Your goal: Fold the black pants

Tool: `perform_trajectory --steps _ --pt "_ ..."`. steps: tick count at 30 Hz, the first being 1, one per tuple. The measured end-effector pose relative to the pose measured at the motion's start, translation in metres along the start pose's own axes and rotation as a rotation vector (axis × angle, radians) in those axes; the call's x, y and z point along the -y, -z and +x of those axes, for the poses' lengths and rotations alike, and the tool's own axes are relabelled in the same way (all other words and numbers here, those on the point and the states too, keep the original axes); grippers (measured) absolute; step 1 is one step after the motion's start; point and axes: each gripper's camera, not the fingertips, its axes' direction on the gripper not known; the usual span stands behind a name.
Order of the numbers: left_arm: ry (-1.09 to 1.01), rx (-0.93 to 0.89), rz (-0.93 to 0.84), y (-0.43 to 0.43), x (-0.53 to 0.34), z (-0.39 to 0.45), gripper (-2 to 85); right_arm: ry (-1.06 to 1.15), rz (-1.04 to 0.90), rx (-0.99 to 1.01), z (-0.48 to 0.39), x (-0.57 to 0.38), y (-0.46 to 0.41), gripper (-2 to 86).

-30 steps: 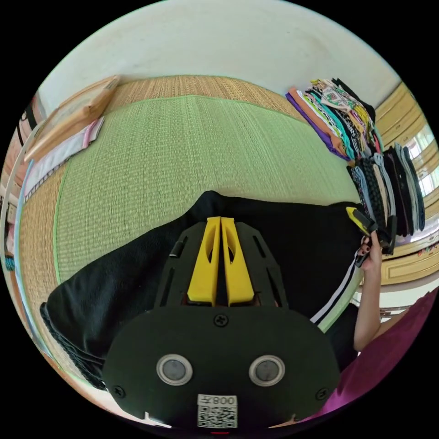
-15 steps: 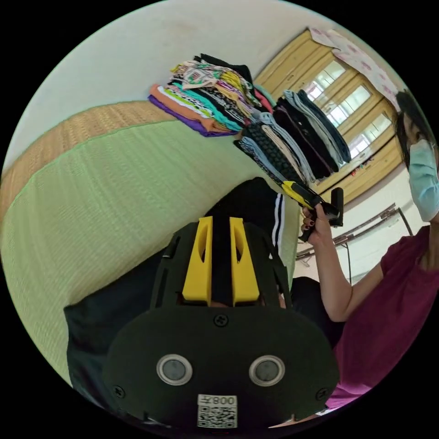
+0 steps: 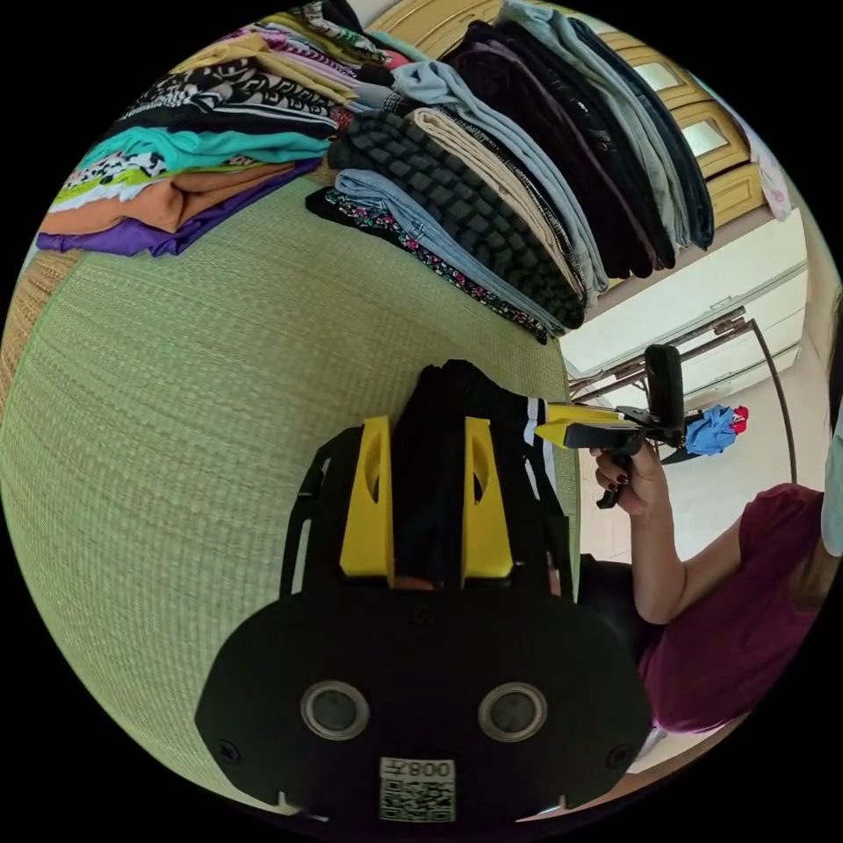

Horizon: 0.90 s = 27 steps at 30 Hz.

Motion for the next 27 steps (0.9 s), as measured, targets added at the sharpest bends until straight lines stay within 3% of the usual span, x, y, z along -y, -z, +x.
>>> perform_trajectory --steps 9,27 --pt "0.014 -0.092 -0.033 -0.021 0.04 -0.004 3.7 -0.023 0.012 0.127 0.024 0.015 0.003 8.1" --pt "-0.04 -0.05 -0.092 0.021 0.083 0.038 2.9 -0.019 0.112 0.423 0.032 0.022 0.039 3.9"
